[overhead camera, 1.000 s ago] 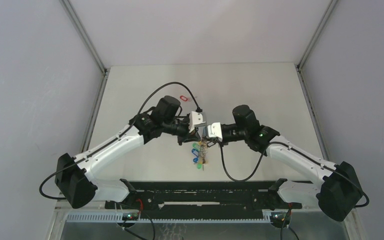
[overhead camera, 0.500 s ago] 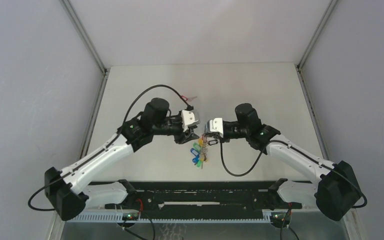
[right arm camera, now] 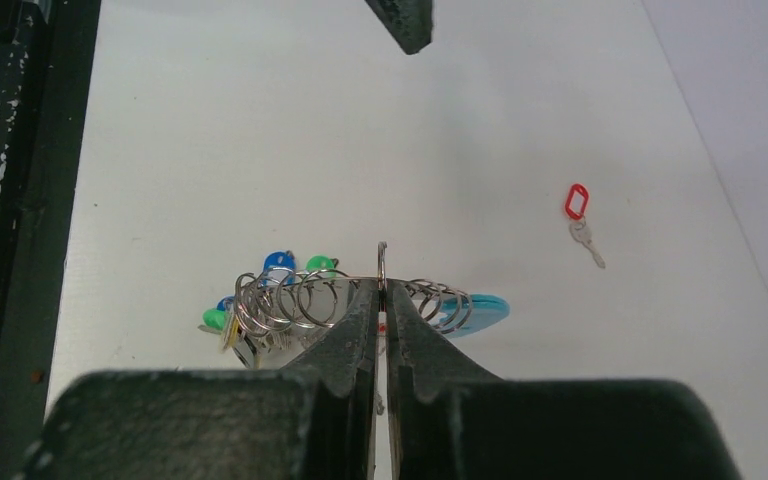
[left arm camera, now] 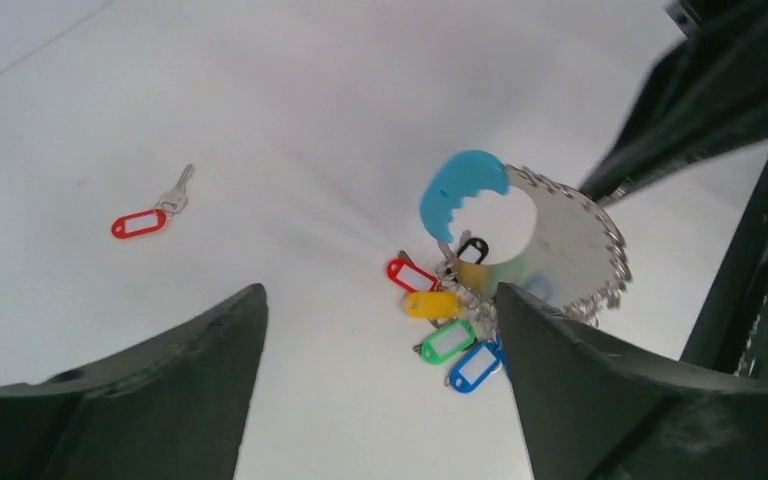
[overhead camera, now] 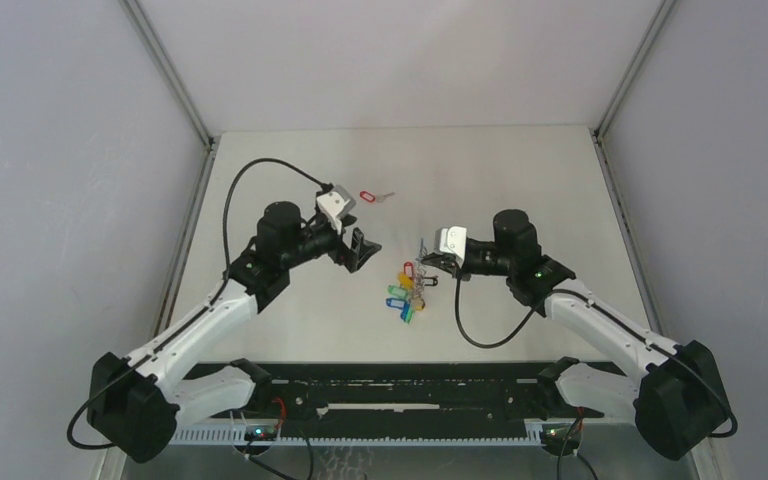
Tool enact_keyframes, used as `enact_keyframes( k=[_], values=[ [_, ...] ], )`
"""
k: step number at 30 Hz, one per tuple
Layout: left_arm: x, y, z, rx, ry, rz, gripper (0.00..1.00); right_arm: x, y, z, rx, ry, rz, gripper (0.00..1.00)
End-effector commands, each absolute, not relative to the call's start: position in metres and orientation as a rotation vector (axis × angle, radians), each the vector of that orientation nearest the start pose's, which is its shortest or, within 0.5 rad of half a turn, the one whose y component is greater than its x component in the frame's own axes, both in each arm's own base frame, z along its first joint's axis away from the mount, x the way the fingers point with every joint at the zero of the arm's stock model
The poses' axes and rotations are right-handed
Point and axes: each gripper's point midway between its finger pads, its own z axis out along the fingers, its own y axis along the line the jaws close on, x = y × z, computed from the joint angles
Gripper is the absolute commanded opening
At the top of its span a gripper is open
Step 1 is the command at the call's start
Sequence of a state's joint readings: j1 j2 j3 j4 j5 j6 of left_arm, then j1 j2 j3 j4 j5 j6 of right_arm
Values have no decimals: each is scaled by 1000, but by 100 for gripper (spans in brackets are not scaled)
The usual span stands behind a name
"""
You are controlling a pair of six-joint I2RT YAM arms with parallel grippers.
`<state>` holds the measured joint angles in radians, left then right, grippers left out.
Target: Put the keys on the keyring
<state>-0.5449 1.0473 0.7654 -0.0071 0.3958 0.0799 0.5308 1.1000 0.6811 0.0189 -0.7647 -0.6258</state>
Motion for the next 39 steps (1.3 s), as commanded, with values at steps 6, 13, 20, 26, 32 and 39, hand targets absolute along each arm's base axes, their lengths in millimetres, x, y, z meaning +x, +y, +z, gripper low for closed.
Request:
enact_keyframes(
  k=[6,13,20,26,32,39],
  values=[
    [353,-228,226,587,1797,-704,100,253,249,218,-1298,1225,586,0],
    [425,-220,182,516,1988,-574,97,259,241,211,-1270,1262,532,0],
    [486,-216,138,466,2120,-531,82,261,238,209,-1268,1275,515,0],
    [523,-226,110,425,2189,-561,68,260,239,206,-1276,1277,524,0],
    [542,-236,85,307,2278,-652,58,260,239,204,-1279,1284,530,0],
    [545,-244,59,149,2378,-779,53,258,240,203,-1286,1283,540,0]
  ],
)
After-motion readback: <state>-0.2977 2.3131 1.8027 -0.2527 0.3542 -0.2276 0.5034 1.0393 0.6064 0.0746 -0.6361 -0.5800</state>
